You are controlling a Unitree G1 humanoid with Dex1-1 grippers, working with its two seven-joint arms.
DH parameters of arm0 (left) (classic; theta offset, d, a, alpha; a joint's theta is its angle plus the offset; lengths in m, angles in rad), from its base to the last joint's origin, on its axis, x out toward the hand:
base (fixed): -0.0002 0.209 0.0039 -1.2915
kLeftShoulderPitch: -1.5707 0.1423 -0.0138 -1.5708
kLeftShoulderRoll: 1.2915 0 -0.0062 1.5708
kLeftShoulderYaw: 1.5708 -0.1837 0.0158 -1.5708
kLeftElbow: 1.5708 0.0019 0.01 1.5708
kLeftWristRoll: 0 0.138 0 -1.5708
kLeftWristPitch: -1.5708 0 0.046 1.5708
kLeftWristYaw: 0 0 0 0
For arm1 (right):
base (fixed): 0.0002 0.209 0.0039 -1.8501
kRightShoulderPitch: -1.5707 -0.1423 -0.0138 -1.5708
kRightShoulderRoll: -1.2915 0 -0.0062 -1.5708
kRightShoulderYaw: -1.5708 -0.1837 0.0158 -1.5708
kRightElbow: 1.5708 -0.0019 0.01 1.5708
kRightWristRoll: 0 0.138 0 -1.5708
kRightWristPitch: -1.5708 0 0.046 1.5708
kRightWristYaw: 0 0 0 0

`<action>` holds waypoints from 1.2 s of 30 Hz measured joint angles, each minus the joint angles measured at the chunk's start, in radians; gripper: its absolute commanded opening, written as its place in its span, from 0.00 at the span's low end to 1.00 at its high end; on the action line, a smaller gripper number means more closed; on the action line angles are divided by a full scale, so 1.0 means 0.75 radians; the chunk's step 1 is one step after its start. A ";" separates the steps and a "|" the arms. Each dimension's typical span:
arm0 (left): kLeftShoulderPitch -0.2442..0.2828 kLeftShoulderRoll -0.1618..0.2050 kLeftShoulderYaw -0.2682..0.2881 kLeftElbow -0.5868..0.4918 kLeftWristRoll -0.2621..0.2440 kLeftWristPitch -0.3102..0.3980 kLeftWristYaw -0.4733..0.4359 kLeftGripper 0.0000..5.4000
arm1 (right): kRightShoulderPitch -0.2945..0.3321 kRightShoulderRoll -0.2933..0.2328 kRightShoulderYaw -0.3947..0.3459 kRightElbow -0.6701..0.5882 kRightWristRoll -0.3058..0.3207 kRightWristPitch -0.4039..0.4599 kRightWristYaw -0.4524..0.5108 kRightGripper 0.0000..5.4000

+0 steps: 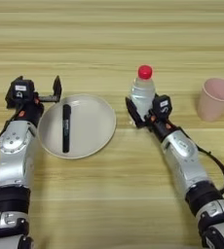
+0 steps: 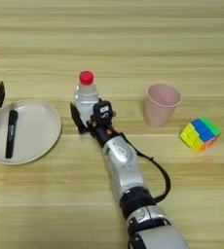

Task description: Move the objects on the table

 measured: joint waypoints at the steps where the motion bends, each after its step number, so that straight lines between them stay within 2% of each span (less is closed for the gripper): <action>1: 0.000 -0.001 -0.001 0.000 0.000 0.000 0.000 1.00 | 0.005 -0.002 0.001 -0.003 -0.004 0.001 0.001 0.86; 8: 0.000 -0.006 -0.002 0.000 0.000 0.000 0.004 1.00 | 0.043 -0.012 0.008 -0.052 -0.018 0.006 0.002 0.99; 13: 0.000 -0.010 -0.004 -0.003 0.000 0.000 0.007 1.00 | 0.118 -0.042 0.020 -0.168 -0.049 0.016 -0.008 0.99; 22: 0.002 -0.014 -0.008 -0.008 0.000 0.001 0.009 1.00 | 0.335 -0.097 0.042 -0.433 -0.062 0.116 -0.009 0.99; 32: 0.003 -0.015 -0.012 -0.012 0.000 0.002 0.010 1.00 | 0.628 -0.151 0.100 -0.813 -0.073 0.221 -0.014 0.99; 36: 0.003 -0.016 -0.013 -0.012 0.000 0.003 0.010 1.00 | 0.707 -0.177 0.098 -0.932 -0.090 0.245 -0.041 0.99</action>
